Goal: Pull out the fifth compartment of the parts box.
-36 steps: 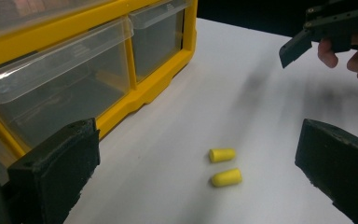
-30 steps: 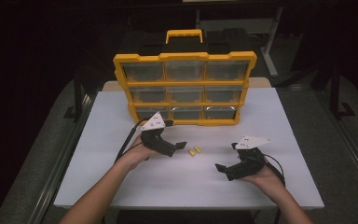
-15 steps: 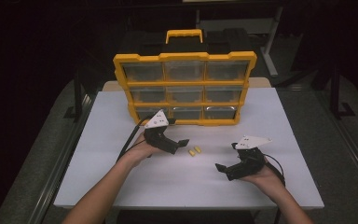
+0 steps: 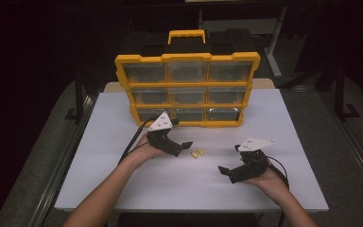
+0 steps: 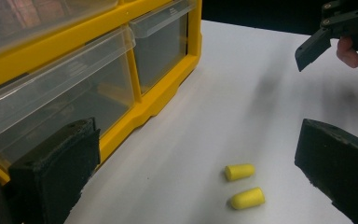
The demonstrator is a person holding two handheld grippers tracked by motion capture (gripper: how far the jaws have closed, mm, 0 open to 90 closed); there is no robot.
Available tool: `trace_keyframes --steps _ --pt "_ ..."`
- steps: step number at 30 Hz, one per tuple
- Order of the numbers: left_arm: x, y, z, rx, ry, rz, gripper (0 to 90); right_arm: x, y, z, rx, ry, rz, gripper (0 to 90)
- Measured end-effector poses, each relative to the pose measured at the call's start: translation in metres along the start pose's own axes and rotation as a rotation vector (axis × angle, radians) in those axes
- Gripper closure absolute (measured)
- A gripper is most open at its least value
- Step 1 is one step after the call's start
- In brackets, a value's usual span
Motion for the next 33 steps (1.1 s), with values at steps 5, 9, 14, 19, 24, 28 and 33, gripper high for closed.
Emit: trace_keyframes --steps 5,9,14,19,24,28,33 --pt "-0.0006 -0.0001 -0.0007 0.021 0.007 -0.012 0.0 -0.0001 0.0 0.0003 -0.003 -0.001 0.001 0.0" --pt "-0.0007 0.0006 -0.0003 0.041 0.004 -0.018 0.0 -0.0001 -0.0004 0.0004 -0.003 -0.002 0.0 0.0" --pt "-0.0002 0.0019 0.0 0.066 0.004 -0.036 0.0 -0.0006 -0.0005 0.0008 -0.003 -0.001 0.002 0.0" --pt "0.0001 0.0038 0.0008 0.103 -0.003 -0.049 0.0 0.0005 -0.0019 0.0013 -0.011 -0.005 0.001 0.0" --pt "0.0007 0.0052 0.0012 0.131 -0.007 -0.058 0.0 0.0003 -0.0016 0.0014 -0.009 -0.005 0.002 0.0" --pt "0.0012 0.0068 0.0025 0.165 -0.019 -0.065 0.0 0.0003 -0.0013 0.0015 -0.009 -0.004 0.004 0.0" --pt "0.0008 0.0069 0.0017 0.184 -0.017 -0.071 0.0 0.0001 -0.0003 0.002 -0.013 -0.004 0.007 0.0"
Point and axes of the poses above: each handheld gripper's, and its own axes: x roughly forward along the jaws, z roughly out of its underside, y roughly to its right, the point moved 6 cm from there along x, roughly forward along the jaws, and after that the axes turned 3 degrees about -z, right-handed, at the moved point
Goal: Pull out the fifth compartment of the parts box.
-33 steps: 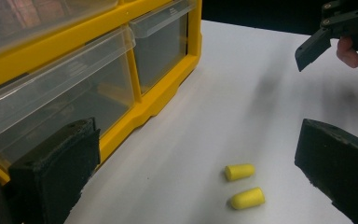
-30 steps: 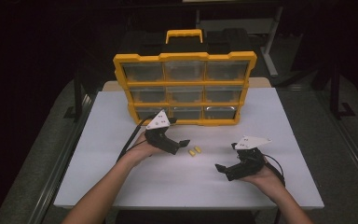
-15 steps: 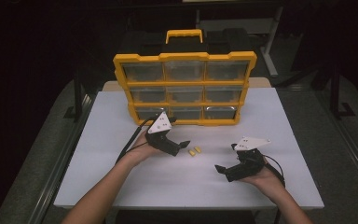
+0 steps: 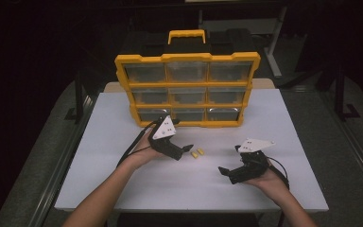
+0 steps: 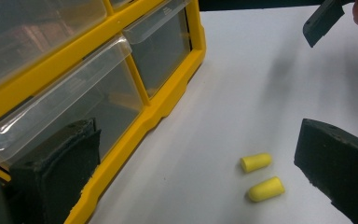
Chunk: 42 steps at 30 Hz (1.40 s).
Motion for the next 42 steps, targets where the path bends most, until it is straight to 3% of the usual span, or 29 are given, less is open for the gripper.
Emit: trace_keyframes --steps 27,42 --pt "-0.0034 -0.0004 -0.0005 0.065 0.004 -0.026 0.0 0.0008 0.0063 0.0069 0.01 -0.012 -0.003 0.0" --pt "-0.0043 0.0017 -0.0006 0.146 0.001 -0.067 0.0 0.0009 0.0058 0.0071 0.008 -0.013 -0.001 0.0"
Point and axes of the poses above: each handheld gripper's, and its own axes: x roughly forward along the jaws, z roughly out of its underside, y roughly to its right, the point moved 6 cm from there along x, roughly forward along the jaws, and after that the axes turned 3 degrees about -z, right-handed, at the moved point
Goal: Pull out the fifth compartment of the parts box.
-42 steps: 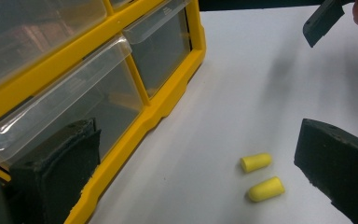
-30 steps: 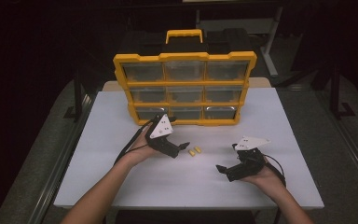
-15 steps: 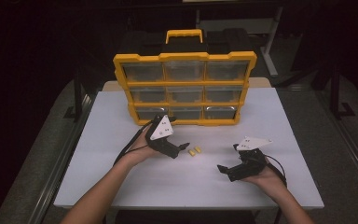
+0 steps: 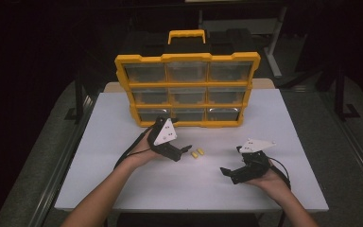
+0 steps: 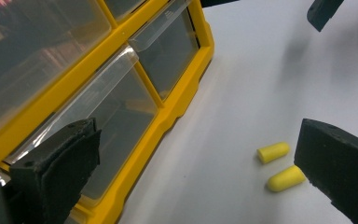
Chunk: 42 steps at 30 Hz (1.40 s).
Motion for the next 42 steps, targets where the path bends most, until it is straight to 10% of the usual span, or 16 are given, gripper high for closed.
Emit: trace_keyframes --steps 42 --pt "-0.0004 0.0031 0.0003 0.175 -0.022 -0.088 0.0 -0.0001 -0.0005 0.0003 -0.002 -0.003 -0.001 0.0"
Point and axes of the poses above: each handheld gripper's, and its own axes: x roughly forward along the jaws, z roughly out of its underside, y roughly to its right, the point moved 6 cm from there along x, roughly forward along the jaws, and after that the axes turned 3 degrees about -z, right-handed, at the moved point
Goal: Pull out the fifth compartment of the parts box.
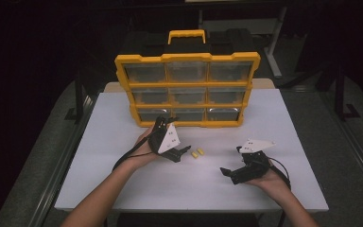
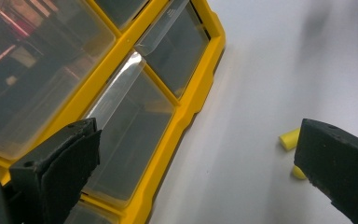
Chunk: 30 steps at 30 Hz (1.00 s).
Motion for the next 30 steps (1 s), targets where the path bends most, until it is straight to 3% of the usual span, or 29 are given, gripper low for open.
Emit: trace_keyframes --steps 20,28,30 --pt "-0.0008 0.0005 0.0 0.103 -0.018 -0.049 0.0 0.0002 -0.0002 0.0001 -0.001 -0.001 -0.001 0.0" --pt "-0.0011 0.0009 -0.0008 0.116 -0.013 -0.058 0.0 0.0001 -0.0002 0.0001 -0.001 -0.001 -0.002 0.0" --pt "-0.0016 0.0004 -0.0013 0.15 -0.016 -0.076 0.0 0.0001 -0.0001 0.0 0.0 0.0 -0.001 0.0"
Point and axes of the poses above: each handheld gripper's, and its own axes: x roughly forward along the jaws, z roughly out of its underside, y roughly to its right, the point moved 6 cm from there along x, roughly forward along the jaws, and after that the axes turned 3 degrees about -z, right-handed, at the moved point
